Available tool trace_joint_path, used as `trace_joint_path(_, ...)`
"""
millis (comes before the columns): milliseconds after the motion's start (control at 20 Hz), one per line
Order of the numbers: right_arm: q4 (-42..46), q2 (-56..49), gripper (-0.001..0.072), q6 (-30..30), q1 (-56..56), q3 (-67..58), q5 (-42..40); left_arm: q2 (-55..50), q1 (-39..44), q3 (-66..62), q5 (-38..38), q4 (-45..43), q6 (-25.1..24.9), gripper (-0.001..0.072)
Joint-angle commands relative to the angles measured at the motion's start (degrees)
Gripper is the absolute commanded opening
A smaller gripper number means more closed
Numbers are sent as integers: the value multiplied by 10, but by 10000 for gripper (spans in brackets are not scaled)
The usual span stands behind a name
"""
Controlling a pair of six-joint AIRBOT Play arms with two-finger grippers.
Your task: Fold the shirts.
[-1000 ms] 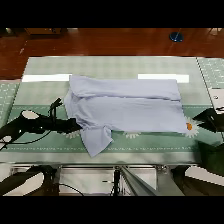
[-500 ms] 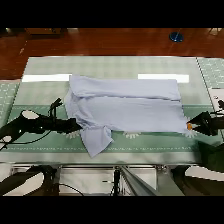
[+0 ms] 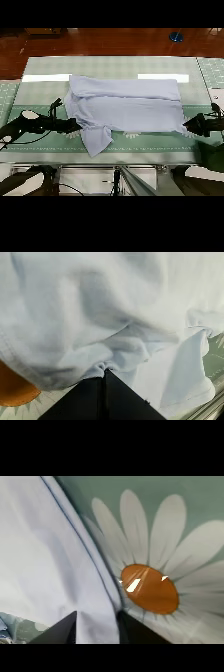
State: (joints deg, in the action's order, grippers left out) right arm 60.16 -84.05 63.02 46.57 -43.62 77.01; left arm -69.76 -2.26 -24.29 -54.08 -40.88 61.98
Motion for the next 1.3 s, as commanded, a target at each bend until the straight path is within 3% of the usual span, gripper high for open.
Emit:
trace_joint_path(0,-3,0,257,-8,-43,3,-12,0,0,0,11,-6,0,25)
trace_joint_path(100,-10,1,82,-8,-60,-5,-9,0,0,0,11,-6,0,24)
trace_joint_path(200,-35,23,22,-8,-61,-19,3,1,0,0,11,-6,0,24)
trace_joint_path(350,-64,79,21,-8,-60,-53,10,10,0,-18,-3,-3,0,23)
trace_joint_path(450,-130,109,21,-9,-60,-57,-2,21,0,-48,-26,3,0,24)
trace_joint_path(800,-239,145,21,-17,-100,-57,-11,47,0,-185,-74,71,0,23)
trace_joint_path(1050,-299,145,21,-23,-143,-61,-132,31,0,-306,-14,70,2,22)
trace_joint_path(1250,-296,140,21,-22,-157,-112,-187,-30,-9,-373,-3,70,2,22)
